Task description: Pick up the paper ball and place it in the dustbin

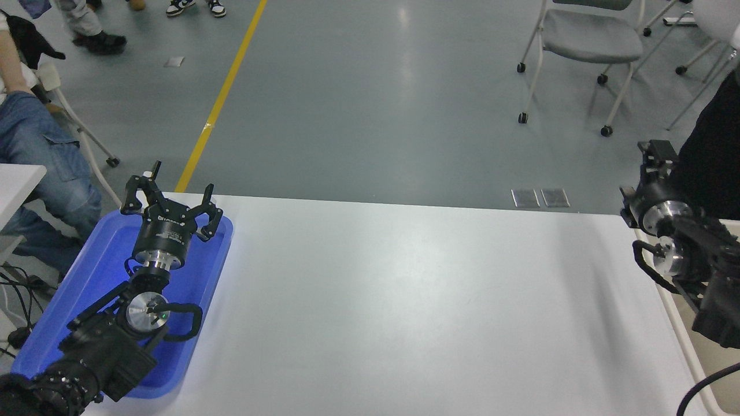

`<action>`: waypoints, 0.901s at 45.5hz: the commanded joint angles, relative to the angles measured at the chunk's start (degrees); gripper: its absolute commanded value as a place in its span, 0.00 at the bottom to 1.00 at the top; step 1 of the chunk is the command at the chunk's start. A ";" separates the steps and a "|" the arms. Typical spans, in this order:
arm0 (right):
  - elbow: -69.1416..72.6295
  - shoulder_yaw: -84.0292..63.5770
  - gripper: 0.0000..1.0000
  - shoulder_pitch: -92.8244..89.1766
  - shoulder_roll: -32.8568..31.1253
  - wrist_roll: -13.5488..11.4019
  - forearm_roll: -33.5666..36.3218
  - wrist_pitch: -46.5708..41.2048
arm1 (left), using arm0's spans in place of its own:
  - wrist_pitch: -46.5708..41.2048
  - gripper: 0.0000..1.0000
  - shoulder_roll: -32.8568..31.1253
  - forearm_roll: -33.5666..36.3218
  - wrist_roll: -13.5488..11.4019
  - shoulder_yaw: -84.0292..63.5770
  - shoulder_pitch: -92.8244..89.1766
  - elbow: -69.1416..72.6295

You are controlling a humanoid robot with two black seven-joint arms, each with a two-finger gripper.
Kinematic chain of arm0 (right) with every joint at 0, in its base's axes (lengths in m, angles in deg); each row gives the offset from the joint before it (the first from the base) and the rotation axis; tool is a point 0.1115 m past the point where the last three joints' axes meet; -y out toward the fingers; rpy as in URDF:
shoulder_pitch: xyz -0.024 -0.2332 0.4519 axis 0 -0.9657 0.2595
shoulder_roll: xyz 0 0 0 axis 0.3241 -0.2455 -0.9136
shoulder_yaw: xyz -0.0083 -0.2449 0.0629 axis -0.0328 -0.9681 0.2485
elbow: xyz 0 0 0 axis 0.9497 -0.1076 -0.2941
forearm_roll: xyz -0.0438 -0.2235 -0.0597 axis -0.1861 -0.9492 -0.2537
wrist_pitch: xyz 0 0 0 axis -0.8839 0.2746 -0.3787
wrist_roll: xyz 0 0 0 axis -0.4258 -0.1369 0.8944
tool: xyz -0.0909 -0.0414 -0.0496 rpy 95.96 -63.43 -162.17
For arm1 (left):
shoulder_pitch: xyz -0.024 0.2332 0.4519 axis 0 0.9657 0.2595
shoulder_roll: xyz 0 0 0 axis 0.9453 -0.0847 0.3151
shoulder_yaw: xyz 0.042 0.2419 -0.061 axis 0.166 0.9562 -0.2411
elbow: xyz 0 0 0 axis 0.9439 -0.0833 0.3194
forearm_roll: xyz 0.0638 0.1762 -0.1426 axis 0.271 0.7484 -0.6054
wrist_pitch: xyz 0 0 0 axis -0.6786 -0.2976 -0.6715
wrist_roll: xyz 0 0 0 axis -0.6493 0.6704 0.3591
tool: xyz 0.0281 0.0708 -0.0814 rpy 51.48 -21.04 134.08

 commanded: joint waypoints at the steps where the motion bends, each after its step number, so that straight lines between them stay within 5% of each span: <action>1: 8.77 14.81 1.00 -5.71 -0.39 1.37 0.04 -4.86 | 0.00 1.00 0.00 0.00 0.00 0.00 0.00 0.00; 21: 10.45 27.12 1.00 -14.15 6.20 2.94 -0.05 -9.70 | 0.00 1.00 0.00 0.00 0.00 0.00 0.00 0.00; 41: 10.45 27.12 1.00 -14.42 6.37 4.44 -0.05 -10.41 | 0.00 1.00 0.00 0.00 0.00 0.00 0.00 0.00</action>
